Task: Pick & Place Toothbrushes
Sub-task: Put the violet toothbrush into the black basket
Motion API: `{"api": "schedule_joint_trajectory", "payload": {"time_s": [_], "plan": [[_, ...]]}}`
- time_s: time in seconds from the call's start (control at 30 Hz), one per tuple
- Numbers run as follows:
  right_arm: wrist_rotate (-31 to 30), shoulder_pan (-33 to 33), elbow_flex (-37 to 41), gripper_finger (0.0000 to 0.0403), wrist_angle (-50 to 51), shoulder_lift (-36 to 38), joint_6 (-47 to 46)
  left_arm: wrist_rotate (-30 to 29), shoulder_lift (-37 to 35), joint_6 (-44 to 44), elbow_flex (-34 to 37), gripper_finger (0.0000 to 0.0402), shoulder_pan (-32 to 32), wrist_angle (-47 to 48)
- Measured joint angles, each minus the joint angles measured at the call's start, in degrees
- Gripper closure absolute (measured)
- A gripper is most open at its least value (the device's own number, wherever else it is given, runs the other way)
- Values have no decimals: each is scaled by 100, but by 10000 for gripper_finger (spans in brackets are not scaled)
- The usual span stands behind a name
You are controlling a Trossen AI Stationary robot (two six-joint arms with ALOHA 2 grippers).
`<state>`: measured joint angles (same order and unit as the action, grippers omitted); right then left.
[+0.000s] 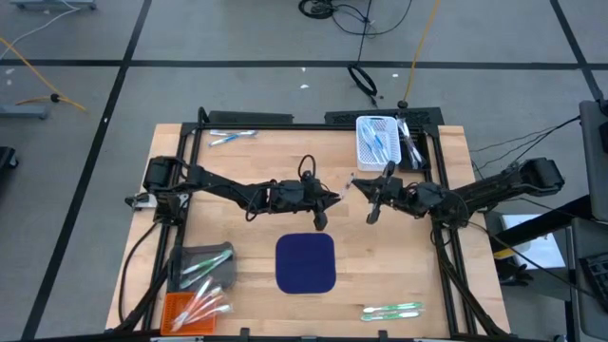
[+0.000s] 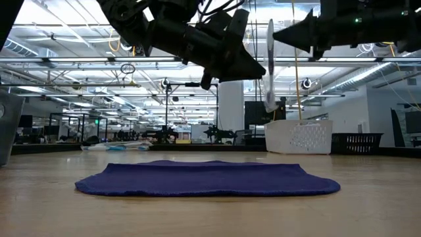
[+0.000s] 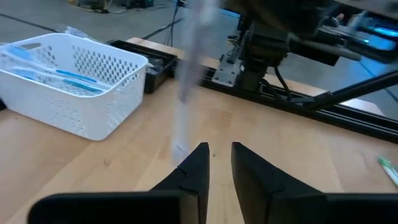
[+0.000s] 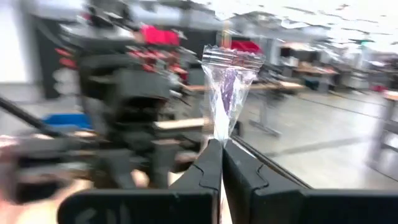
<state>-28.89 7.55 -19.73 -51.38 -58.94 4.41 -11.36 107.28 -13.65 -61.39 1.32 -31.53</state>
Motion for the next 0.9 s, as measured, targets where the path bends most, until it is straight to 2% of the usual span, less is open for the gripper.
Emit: {"api": "schedule_joint_trajectory", "payload": {"time_s": [0.3, 0.47, 0.7, 0.9], "plan": [[-1028, -2, 0, 402, 1517, 1403, 120, 439, 0, -63, 0, 327, 0, 11], [-1966, -9, 0, 402, 2227, 2146, 316, 721, 0, -178, 0, 327, 0, 62], [-3365, -9, -2, 402, 2476, 2770, 1124, 739, -2, -187, 0, 327, 74, 99], [-4712, -9, -144, 402, 2468, 2992, 2089, 739, -2, -184, 0, 327, 142, 102]]}}
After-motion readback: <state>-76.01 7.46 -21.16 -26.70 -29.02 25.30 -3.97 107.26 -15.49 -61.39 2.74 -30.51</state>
